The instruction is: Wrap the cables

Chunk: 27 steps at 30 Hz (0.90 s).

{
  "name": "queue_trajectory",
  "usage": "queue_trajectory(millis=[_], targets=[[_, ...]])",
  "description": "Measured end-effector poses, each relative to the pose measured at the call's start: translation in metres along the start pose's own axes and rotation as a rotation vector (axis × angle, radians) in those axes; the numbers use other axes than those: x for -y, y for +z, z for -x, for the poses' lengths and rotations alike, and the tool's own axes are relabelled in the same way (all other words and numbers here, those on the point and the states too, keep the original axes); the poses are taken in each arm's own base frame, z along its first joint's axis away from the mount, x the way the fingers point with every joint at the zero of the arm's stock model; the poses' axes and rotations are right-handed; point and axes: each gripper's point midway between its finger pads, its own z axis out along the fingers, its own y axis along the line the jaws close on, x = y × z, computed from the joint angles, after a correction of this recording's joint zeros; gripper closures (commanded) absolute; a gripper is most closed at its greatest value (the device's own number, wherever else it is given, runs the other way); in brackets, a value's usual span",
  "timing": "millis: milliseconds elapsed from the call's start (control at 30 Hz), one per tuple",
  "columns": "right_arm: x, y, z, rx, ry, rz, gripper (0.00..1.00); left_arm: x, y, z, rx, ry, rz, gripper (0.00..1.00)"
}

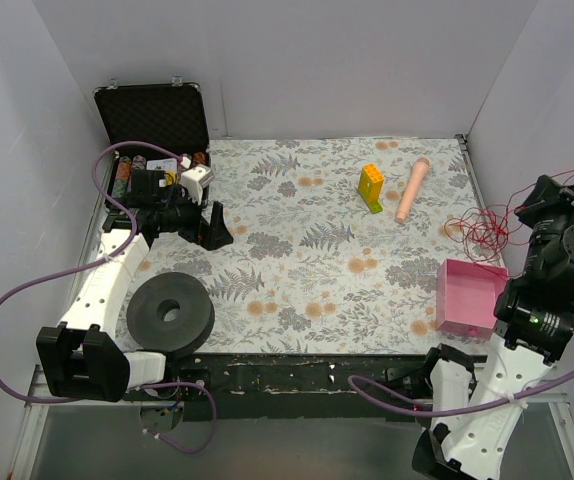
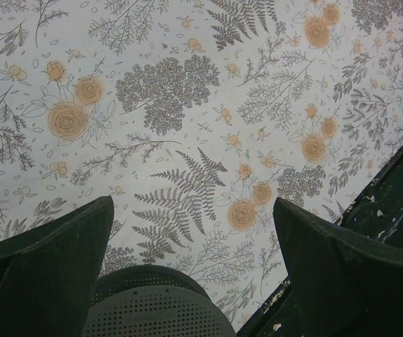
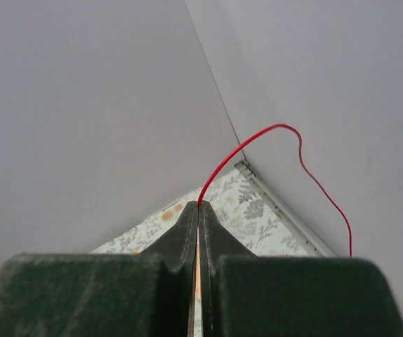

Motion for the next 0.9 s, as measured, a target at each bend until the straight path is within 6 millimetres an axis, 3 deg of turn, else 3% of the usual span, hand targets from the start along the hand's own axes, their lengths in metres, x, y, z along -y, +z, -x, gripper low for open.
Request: queue_trajectory(millis=[133,233,367,533,600,667,800,867,900], targets=[[-0.016,-0.014,0.028,0.058,-0.038,0.050,0.99,0.001,0.000,0.000,0.001,0.004,-0.005,0.02],[-0.023,-0.020,0.030,0.064,-0.061,0.089,0.99,0.001,0.000,0.000,0.000,0.011,-0.007,0.02],[-0.011,-0.016,0.026,-0.012,-0.078,0.009,0.99,0.003,0.000,-0.002,-0.006,0.014,-0.021,0.02],[-0.036,-0.029,0.045,0.051,-0.124,0.130,0.99,0.011,-0.002,0.000,-0.003,0.028,-0.058,0.02],[-0.054,-0.043,0.069,0.110,-0.154,0.195,0.99,0.015,-0.003,0.004,0.004,0.036,-0.074,0.02],[-0.083,-0.063,0.109,0.216,-0.191,0.298,0.99,0.018,-0.004,0.008,0.012,0.044,-0.087,0.02],[-0.135,-0.120,0.184,0.427,-0.254,0.468,0.99,0.023,-0.005,0.012,0.021,0.056,-0.105,0.02],[-0.138,-0.148,0.221,0.552,-0.256,0.430,0.99,0.024,-0.005,0.011,0.017,0.059,-0.107,0.02],[-0.129,-0.158,0.236,0.613,-0.240,0.366,0.99,0.024,-0.005,0.010,0.015,0.060,-0.108,0.02]])
